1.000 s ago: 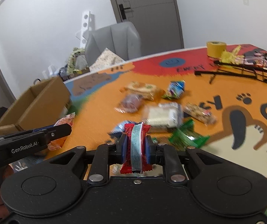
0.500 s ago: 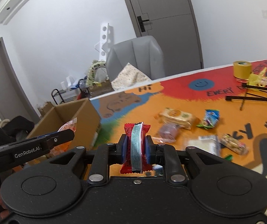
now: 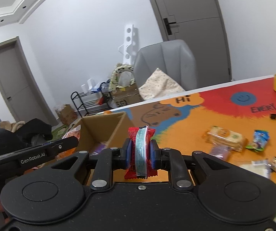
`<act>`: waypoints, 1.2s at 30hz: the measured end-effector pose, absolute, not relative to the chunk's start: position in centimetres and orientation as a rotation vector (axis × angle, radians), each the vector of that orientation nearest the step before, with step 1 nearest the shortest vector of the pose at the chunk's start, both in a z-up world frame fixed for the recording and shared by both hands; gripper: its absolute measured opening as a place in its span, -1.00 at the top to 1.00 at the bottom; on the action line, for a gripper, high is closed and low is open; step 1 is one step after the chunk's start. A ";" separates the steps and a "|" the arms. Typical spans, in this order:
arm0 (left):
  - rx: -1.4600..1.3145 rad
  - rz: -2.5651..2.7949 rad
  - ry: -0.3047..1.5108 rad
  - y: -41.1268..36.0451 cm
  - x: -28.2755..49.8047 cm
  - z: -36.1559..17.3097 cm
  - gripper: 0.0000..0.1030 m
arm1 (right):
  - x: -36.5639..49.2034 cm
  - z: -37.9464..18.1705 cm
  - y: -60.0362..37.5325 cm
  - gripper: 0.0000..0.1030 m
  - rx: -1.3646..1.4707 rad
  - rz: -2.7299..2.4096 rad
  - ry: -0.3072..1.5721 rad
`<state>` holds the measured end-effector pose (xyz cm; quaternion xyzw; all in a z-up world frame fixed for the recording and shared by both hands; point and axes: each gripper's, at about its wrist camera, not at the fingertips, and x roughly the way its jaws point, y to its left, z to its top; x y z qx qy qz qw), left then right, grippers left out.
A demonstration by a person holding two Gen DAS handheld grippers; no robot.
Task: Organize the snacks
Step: 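Carry the pink bag and red packet over the cardboard box, then release both snacks into the box by opening both grippers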
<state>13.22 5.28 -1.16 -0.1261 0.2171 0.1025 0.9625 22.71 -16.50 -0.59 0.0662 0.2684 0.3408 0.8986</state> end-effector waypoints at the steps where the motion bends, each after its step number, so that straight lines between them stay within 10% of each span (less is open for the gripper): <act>1: -0.257 0.211 0.438 5.7 13.2 -1.1 0.63 | 22.8 -0.5 -16.1 0.65 0.136 0.713 0.555; 31: -0.334 0.286 0.474 13.7 17.2 -1.6 0.55 | 26.0 1.2 -5.6 0.64 0.075 0.811 0.594; 36: -0.347 0.326 0.480 14.1 16.6 -1.2 0.09 | 25.3 1.7 -5.4 -0.43 0.053 0.774 0.532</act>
